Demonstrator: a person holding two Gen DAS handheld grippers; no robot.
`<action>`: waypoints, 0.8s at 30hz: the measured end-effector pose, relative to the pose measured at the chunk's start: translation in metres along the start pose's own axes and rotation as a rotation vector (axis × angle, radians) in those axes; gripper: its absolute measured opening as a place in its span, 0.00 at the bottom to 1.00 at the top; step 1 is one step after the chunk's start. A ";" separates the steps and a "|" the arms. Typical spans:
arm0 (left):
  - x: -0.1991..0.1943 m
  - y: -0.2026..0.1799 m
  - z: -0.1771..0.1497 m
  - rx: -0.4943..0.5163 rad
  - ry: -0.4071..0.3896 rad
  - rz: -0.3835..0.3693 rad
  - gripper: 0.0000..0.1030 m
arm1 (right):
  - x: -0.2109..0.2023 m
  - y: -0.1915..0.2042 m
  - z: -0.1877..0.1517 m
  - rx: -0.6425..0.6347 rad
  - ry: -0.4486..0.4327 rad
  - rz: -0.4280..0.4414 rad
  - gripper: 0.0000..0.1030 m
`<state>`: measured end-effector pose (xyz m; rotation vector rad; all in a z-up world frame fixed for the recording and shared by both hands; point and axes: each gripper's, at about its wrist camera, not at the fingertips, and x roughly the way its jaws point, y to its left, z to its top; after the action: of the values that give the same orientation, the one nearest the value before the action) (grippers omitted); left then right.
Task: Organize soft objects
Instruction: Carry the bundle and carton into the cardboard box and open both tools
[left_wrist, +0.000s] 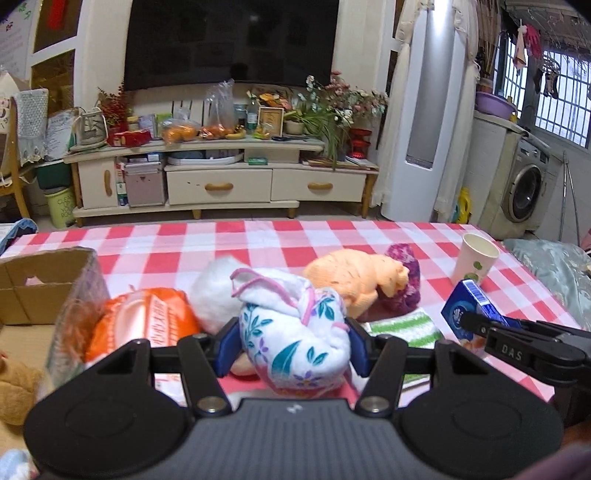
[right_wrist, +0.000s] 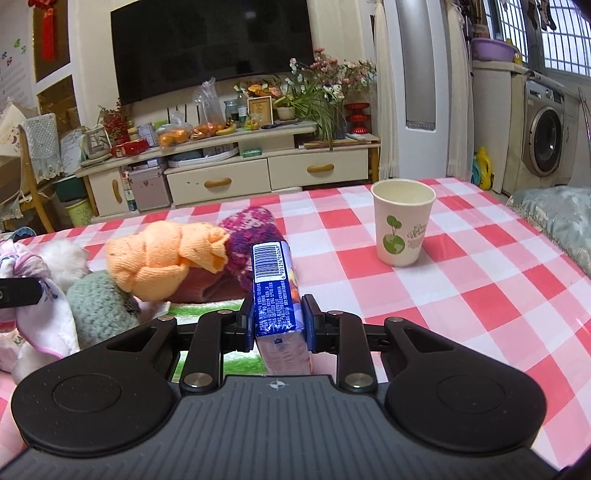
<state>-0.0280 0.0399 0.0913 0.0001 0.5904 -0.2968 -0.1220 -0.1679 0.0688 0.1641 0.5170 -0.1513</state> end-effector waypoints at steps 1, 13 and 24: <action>-0.002 0.002 0.001 0.000 -0.005 0.004 0.56 | 0.000 0.002 0.001 -0.002 0.001 0.003 0.29; -0.027 0.034 0.010 -0.035 -0.058 0.045 0.56 | -0.007 0.033 0.006 -0.042 0.022 0.082 0.29; -0.048 0.073 0.018 -0.073 -0.111 0.120 0.57 | -0.022 0.093 0.012 -0.095 0.025 0.220 0.29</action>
<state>-0.0357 0.1216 0.1267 -0.0504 0.4889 -0.1577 -0.1177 -0.0773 0.1011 0.1296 0.5267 0.0897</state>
